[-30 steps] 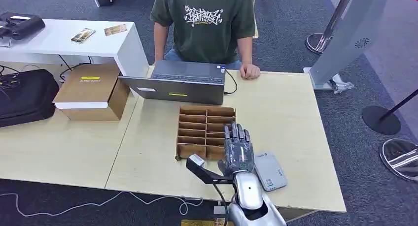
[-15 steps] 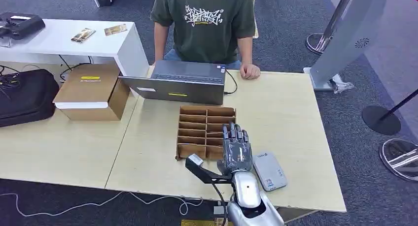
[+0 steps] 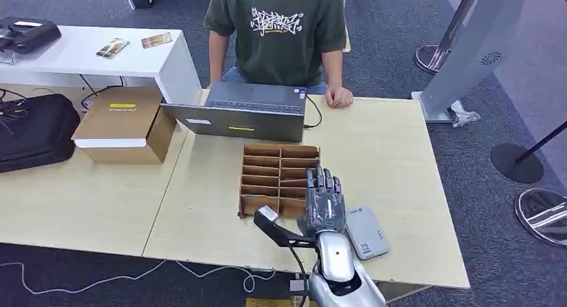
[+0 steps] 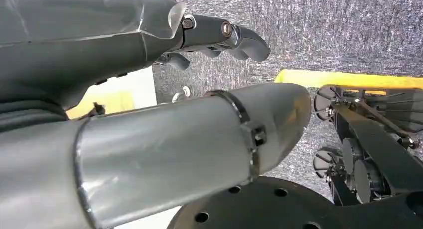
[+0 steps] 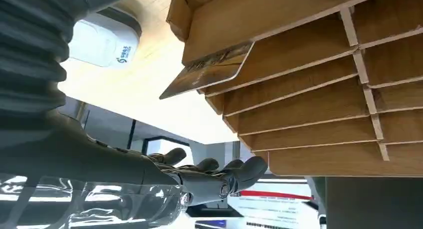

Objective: Pass the card to the sensor for recognition and then transmit it.

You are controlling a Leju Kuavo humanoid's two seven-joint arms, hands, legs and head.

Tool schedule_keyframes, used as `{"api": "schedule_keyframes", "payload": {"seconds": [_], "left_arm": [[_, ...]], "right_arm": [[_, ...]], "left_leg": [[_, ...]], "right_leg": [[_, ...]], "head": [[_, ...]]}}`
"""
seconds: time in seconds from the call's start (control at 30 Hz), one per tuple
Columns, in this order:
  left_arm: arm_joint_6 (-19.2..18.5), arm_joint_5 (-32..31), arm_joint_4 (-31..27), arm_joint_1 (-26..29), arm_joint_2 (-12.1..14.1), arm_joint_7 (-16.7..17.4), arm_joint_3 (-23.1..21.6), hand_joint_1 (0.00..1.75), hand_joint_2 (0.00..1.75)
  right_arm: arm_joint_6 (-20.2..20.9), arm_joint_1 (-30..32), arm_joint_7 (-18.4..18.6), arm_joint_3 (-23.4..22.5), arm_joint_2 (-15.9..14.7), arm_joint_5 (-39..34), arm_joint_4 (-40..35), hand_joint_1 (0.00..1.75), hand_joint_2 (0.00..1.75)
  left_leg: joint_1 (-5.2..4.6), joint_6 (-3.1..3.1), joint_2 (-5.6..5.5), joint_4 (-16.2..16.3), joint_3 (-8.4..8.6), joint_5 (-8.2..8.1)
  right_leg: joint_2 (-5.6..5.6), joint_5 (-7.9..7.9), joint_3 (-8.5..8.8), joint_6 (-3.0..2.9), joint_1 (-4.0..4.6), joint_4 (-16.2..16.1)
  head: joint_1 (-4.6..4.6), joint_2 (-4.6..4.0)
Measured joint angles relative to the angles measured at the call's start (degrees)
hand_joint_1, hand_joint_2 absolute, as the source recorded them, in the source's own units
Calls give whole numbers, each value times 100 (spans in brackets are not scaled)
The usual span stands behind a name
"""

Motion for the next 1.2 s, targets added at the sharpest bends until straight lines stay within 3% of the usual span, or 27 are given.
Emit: {"api": "schedule_keyframes", "payload": {"seconds": [0.5,1.2], "left_arm": [[13,2,-2,-1,0,0,0,0,0],[24,48,0,-2,-2,0,0,0,0]], "right_arm": [[90,69,83,2,-28,0,-284,0,175],[61,111,-87,-4,-35,0,-265,0,175]], "left_leg": [[0,0,0,0,0,0],[0,0,0,0,0,0]], "right_leg": [[0,0,0,0,0,0],[0,0,0,0,0,0]], "head": [[0,0],[0,0]]}}
